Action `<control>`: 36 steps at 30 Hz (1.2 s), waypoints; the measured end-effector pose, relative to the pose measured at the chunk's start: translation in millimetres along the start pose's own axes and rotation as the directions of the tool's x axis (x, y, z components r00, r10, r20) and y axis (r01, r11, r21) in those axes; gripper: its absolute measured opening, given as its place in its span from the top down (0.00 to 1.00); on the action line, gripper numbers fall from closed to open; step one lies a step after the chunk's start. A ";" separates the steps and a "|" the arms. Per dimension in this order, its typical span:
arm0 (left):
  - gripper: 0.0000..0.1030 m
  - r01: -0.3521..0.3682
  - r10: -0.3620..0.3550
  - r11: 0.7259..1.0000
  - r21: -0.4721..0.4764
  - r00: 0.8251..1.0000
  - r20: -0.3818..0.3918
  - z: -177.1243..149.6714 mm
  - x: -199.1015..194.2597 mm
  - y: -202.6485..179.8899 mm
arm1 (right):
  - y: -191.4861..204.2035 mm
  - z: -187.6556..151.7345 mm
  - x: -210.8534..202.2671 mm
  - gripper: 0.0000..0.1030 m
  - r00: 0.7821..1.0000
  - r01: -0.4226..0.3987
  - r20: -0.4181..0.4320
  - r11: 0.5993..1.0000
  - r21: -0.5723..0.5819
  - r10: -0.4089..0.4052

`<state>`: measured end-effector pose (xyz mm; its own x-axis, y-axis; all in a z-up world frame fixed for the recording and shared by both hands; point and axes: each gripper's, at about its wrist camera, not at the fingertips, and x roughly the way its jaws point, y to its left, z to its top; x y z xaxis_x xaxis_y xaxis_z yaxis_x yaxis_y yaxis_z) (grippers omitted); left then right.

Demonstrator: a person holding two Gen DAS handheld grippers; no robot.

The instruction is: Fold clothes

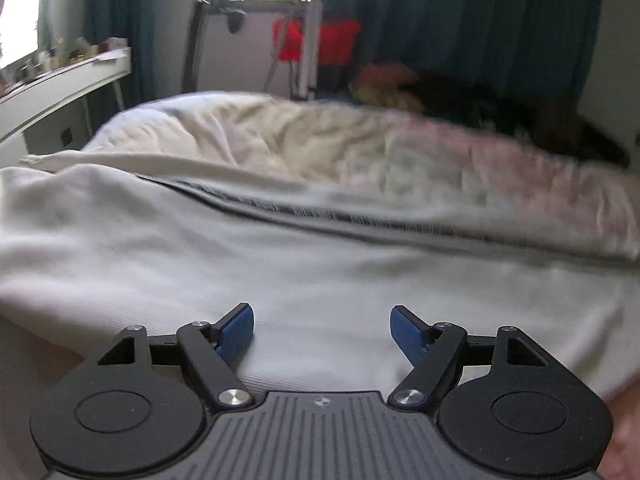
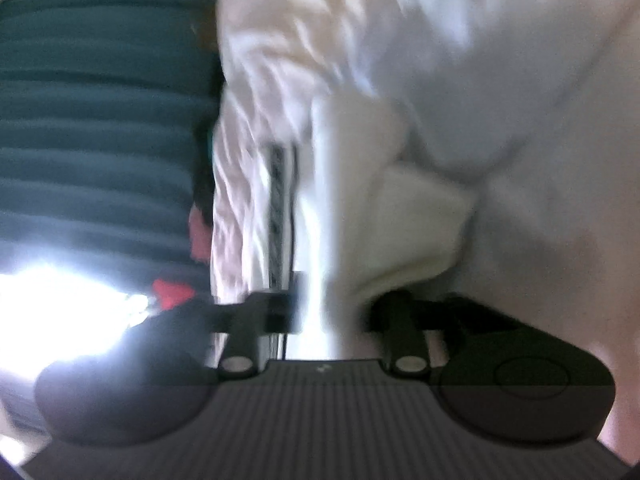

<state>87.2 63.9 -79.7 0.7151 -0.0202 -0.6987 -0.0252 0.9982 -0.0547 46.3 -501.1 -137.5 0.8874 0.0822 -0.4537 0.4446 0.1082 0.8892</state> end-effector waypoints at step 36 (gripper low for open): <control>0.23 0.023 -0.023 0.998 0.055 1.000 0.006 -1.5 -23.3 10.5 | 137.7 -159.8 -0.7 0.87 0.934 0.231 0.303 0.328 -0.916 0.188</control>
<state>69.2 74.8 -65.0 0.7194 -0.0432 -0.6933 0.0297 0.9991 -0.0314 87.3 -328.0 -24.2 0.9495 -0.2031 -0.2390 0.2391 0.9619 0.1326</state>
